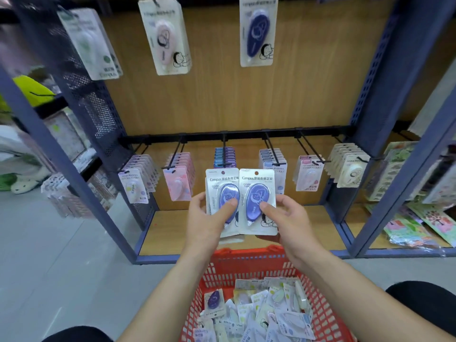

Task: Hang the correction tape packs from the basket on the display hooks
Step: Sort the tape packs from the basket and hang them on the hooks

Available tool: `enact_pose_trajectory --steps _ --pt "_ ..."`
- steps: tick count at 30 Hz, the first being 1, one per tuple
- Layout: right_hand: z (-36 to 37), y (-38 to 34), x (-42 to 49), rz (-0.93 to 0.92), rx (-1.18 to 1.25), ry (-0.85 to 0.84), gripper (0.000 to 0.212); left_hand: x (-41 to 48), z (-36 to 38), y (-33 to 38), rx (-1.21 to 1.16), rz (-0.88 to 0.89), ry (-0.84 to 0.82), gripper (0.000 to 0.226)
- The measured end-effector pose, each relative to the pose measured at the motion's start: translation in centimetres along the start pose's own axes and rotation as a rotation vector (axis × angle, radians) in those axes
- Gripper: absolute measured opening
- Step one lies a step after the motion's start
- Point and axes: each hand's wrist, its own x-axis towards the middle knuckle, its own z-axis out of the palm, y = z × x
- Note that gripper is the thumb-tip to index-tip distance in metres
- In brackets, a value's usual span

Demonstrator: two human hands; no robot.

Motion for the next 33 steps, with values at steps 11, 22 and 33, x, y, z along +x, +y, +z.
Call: enact_pose_trajectory --steps 11,22,33 --pt "6.2 -10.2 0.8 -0.21 -0.083 -0.128 0.017 0.4 -3.9 10.5 -0.099 0.207 0.057 0.054" --pt "6.2 -22.2 10.7 -0.549 -0.109 0.201 0.029 5.0 -3.4 14.4 -0.168 0.251 -0.003 0.057" --pt "7.1 -24.3 14.2 -0.607 -0.056 0.267 0.025 6.9 -1.8 14.5 -0.269 0.252 -0.039 0.059"
